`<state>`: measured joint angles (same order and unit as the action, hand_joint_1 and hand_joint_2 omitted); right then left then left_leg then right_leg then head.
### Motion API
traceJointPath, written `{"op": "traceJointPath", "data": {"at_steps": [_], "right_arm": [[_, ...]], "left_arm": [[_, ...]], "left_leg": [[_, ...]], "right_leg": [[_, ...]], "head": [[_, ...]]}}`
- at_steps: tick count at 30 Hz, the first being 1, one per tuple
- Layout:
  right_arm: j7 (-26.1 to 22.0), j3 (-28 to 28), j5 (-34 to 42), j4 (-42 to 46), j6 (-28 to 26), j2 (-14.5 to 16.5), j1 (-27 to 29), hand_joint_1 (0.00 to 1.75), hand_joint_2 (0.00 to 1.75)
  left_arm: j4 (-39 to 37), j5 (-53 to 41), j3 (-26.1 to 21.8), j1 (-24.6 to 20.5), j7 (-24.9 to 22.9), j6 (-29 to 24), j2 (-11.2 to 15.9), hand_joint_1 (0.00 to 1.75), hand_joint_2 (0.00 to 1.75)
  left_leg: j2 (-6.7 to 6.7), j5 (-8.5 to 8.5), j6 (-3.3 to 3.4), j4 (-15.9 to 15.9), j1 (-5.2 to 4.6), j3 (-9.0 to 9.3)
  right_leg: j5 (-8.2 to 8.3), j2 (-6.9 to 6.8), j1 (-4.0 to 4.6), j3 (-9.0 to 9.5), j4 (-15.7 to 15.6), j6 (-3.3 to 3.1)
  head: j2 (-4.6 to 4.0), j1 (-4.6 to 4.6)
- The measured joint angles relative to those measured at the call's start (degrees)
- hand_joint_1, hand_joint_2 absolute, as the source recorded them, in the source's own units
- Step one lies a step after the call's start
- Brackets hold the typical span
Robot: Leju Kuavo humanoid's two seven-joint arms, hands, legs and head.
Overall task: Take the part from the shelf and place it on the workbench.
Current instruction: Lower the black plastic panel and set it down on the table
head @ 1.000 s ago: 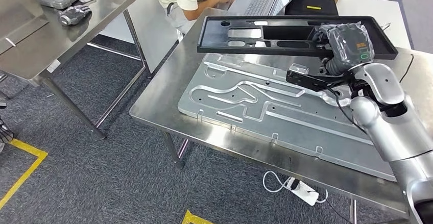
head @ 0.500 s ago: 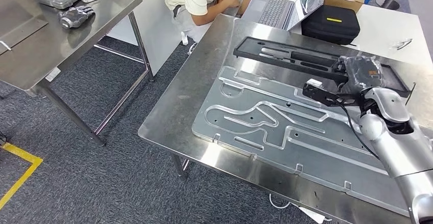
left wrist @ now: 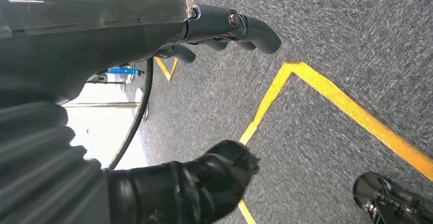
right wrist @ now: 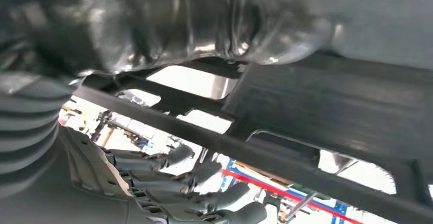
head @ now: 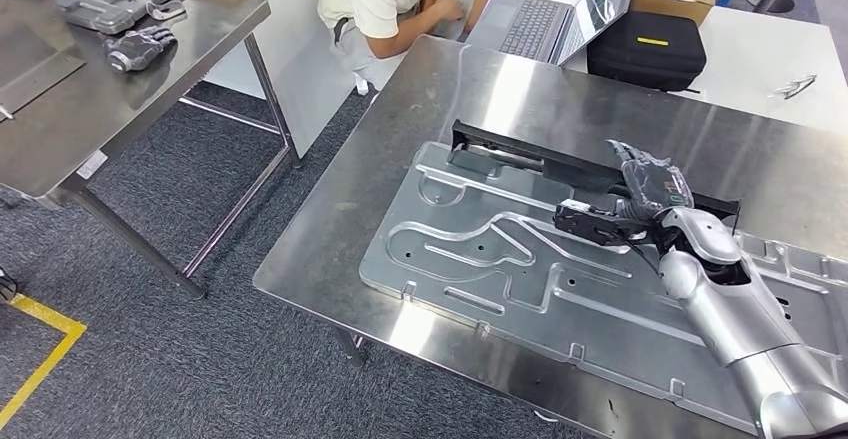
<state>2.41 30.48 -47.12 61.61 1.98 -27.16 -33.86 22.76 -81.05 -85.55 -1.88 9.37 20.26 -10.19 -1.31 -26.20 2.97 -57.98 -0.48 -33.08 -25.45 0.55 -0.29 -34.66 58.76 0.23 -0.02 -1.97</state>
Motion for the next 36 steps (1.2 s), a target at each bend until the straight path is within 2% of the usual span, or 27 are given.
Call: {"op": "traceJointPath", "data": {"at_steps": [7, 11, 12, 14, 16, 17, 18, 19, 21, 22, 23, 26, 27, 28, 29, 31, 32, 33, 34, 36], "right_arm": [[-0.8, 0.7, 0.0, 0.0, 0.7, 1.3, -0.4, 0.0, 0.0], [-1.8, 0.9, 0.1, 1.5, 0.3, 2.2, -0.2, 0.0, 0.0], [-2.0, 1.0, 0.1, 2.0, 0.0, 2.4, 0.1, 0.0, 0.0], [-2.3, 1.2, 0.1, 2.7, -0.7, 2.8, 0.6, 0.0, 0.0], [-2.4, 1.3, 0.0, 2.8, -1.1, 3.1, 1.3, 0.0, 0.0], [-2.4, 1.3, 0.0, 2.9, -1.2, 3.2, 1.7, 0.0, 0.0], [-2.4, 1.4, 0.0, 2.9, -1.2, 3.3, 2.0, 0.0, 0.0], [-2.5, 1.4, 0.0, 2.9, -1.2, 3.4, 2.1, 0.0, 0.0], [-2.5, 1.5, 0.0, 3.0, -1.3, 3.5, 2.1, 0.0, 0.0], [-2.5, 1.6, 0.0, 3.1, -1.3, 3.6, 2.1, 0.0, 0.0], [-2.5, 1.6, 0.0, 3.2, -1.3, 3.7, 2.1, 0.0, 0.0], [-2.8, 1.7, -0.2, 3.6, -1.9, 4.0, 2.2, 0.0, 0.0], [-3.0, 1.7, -0.4, 4.0, -2.4, 4.2, 2.3, 0.0, 0.0], [-3.2, 1.7, -0.8, 4.7, -3.1, 4.3, 2.4, 0.0, 0.0], [-3.2, 1.7, -1.3, 5.8, -3.9, 4.4, 2.7, 0.0, 0.0], [-2.8, 1.7, -2.5, 8.9, -5.5, 4.6, 3.7, 0.0, 0.0], [-2.5, 1.7, -3.3, 10.7, -6.3, 4.6, 4.4, 0.0, 0.0], [-2.1, 1.7, -4.0, 12.4, -7.0, 4.7, 5.1, 0.0, 0.0], [-1.8, 1.7, -4.7, 14.1, -7.5, 4.7, 5.7, 0.0, 0.0], [-1.3, 1.7, -5.9, 17.5, -8.5, 4.7, 6.5, 0.0, 0.0]], "left_arm": [[0.0, -0.1, 0.0, 0.0, -0.2, -0.1, 0.0, 0.0, 0.0], [0.0, -0.7, 0.0, 0.1, -1.3, 0.0, 0.1, 0.0, 0.0], [0.1, -0.9, 0.0, 0.1, -1.7, 0.2, 0.1, 0.0, 0.0], [0.5, -1.1, 0.0, 0.2, -2.0, 0.8, 0.0, 0.0, 0.0], [1.1, -1.2, 0.0, 0.4, -2.1, 1.5, -0.1, 0.0, 0.0], [1.4, -1.2, 0.0, 0.5, -2.2, 1.8, -0.1, 0.0, 0.0], [1.7, -1.2, 0.0, 0.6, -2.2, 2.0, -0.2, 0.0, 0.0], [2.0, -1.2, 0.0, 0.6, -2.2, 2.1, -0.2, 0.0, 0.0], [2.5, -1.2, 0.0, 0.6, -2.2, 2.2, -0.3, 0.0, 0.0], [2.7, -1.2, 0.0, 0.6, -2.2, 2.3, -0.3, 0.0, 0.0], [2.9, -1.2, 0.0, 0.6, -2.2, 2.3, -0.3, 0.0, 0.0], [3.5, -1.3, -0.1, 0.7, -2.3, 2.8, -0.7, 0.0, 0.0], [3.9, -1.3, -0.1, 0.8, -2.4, 3.4, -0.9, 0.0, 0.0], [4.5, -1.4, -0.1, 0.8, -2.5, 4.0, -1.1, 0.0, 0.0], [5.3, -1.5, -0.1, 0.8, -2.5, 4.8, -1.4, 0.0, 0.0], [7.0, -1.8, -0.1, 0.7, -2.5, 6.2, -2.1, 0.0, 0.0], [7.9, -1.9, -0.1, 0.7, -2.5, 6.9, -2.4, 0.0, 0.0], [8.6, -2.0, -0.1, 0.7, -2.5, 7.3, -2.7, 0.0, 0.0], [9.2, -2.1, -0.1, 0.7, -2.5, 7.8, -3.0, 0.0, 0.0], [10.5, -2.3, -0.2, 0.7, -2.5, 8.3, -3.5, 0.0, 0.0]], "left_leg": [[0.0, 0.08, -0.59, 0.2, 0.13, 0.23], [0.13, 0.88, 0.03, 0.9, 0.14, 0.8], [0.25, 1.37, 0.16, 1.7, 0.38, 1.17], [0.51, 2.09, 0.18, 2.9, 0.81, 1.55], [0.54, 2.23, 0.2, 2.8, 0.94, 1.23], [0.54, 2.24, 0.14, 2.5, 1.01, 0.97], [0.55, 2.21, 0.0, 2.1, 1.15, 0.64], [0.54, 2.11, -0.26, 1.6, 1.36, 0.26], [0.45, 1.71, -1.21, 0.2, 1.77, -0.69], [0.36, 1.52, -1.75, -0.6, 1.82, -1.17], [0.26, 1.45, -2.25, -1.1, 1.77, -1.53], [0.04, 1.8, -3.4, -1.4, 1.76, -2.16], [0.14, 1.24, -3.65, -2.0, 1.87, -2.58], [0.32, -0.17, -3.81, -3.5, 1.96, -3.3], [0.55, -2.4, -3.88, -6.2, 2.01, -4.35], [0.84, -7.41, -3.88, -13.6, 1.95, -6.76], [0.86, -8.95, -3.78, -16.4, 1.87, -7.34], [0.87, -9.47, -3.53, -17.4, 1.75, -6.97], [0.87, -8.99, -3.09, -16.0, 1.53, -5.39], [0.89, -6.94, -1.52, -7.9, 0.78, 0.43]], "right_leg": [[-0.06, -0.05, 0.06, 0.18, 0.0, -0.13], [0.4, -0.1, -0.13, 0.63, -0.5, 0.47], [-0.21, -0.12, -0.08, 0.52, 0.0, 0.59], [-3.29, -0.21, -0.21, -1.14, 4.2, 0.91], [-6.89, -0.24, -0.71, -4.22, 11.5, 1.46], [-7.57, -0.25, -1.05, -5.14, 13.8, 1.79], [-7.2, -0.28, -1.4, -5.13, 14.2, 2.14], [-5.79, -0.34, -1.77, -3.92, 12.1, 2.52], [-3.07, -0.27, -2.27, -0.23, 5.2, 3.27], [-2.33, -0.09, -2.27, 0.94, 2.9, 3.16], [-2.18, 0.12, -2.14, 1.29, 1.9, 2.83], [-1.6, 0.19, -1.76, 0.39, 2.3, 1.03], [-1.26, 0.07, -1.74, 0.05, 2.3, 0.45], [-0.85, -0.07, -1.73, -0.38, 2.2, -0.15], [-0.45, -0.2, -1.62, -0.87, 2.2, -0.64], [0.33, -0.45, -1.15, -1.95, 2.2, -1.22], [0.74, -0.56, -0.85, -2.5, 2.2, -1.36], [1.16, -0.65, -0.54, -3.03, 2.2, -1.45], [1.6, -0.69, -0.25, -3.54, 2.2, -1.51], [2.52, -0.71, 0.15, -4.35, 2.2, -1.57]], "head": [[0.0, 0.01], [0.0, -0.01], [0.0, 0.03], [0.0, 0.07], [0.0, 0.08], [0.0, 0.09], [0.0, 0.08], [0.0, 0.08], [0.0, 0.11], [0.0, 0.12], [0.0, 0.11], [0.0, 0.09], [0.0, 0.1], [0.0, 0.09], [0.0, 0.08], [0.0, 0.08], [0.0, 0.08], [0.0, 0.08], [0.0, 0.08], [0.0, 0.1]]}}
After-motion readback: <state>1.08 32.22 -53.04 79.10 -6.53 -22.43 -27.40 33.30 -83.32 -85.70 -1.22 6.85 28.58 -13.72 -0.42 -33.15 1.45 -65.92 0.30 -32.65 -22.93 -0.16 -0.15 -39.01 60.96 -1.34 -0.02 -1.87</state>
